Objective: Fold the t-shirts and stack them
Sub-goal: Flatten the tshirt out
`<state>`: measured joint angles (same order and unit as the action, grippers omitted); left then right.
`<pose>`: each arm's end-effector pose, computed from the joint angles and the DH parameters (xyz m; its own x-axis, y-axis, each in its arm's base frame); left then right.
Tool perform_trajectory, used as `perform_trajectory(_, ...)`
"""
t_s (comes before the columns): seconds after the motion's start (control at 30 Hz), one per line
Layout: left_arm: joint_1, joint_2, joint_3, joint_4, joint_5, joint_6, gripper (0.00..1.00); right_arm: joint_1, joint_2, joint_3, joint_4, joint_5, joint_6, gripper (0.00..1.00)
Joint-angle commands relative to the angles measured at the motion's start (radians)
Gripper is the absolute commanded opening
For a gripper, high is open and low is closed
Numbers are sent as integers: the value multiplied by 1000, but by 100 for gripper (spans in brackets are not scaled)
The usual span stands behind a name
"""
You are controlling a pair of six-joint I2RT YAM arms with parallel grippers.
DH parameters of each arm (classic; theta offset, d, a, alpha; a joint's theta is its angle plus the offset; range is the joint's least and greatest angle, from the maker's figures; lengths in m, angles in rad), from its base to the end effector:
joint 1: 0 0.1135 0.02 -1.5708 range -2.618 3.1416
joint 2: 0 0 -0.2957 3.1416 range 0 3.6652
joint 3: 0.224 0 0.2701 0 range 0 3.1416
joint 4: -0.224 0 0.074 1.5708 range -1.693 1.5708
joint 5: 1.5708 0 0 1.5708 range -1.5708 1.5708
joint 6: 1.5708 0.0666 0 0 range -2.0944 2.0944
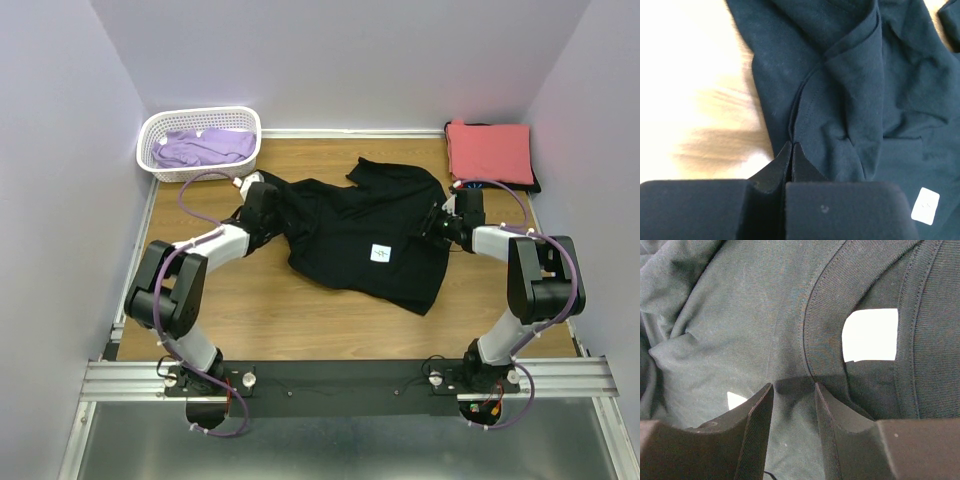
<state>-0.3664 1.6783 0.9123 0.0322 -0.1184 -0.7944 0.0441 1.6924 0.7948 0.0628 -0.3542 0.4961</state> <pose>0.3643 -0.1314 0.1743 -0.6335 -0.5157 -0.5768 -0.2542 0.8428 -0.4744 0.3572 0.0389 0.1374 -0.7816 0.4124 -0.4680 0.1115 0.8306 0.5456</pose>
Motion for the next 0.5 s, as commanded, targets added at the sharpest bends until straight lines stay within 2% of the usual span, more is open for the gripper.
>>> perform_trajectory(0.0,14,-98,-38,-26,-58,4,0,0,47,-48,-118,44,-28,47)
perform_trajectory(0.17,89,-335,-94,-179,-177,46,0,0,43,-48,-124,72,-27,48)
perform_trajectory(0.2,113,-336,-105,-201,-178,55,0,0,46,-45,-126,77,-27,48)
perform_trajectory(0.33,233,-566,-154,-320,-268,104,0,0,55,-25,-144,115,-28,48)
perform_trajectory(0.47,273,-741,-197,-417,-354,152,0,-1,44,-5,-172,161,-42,50)
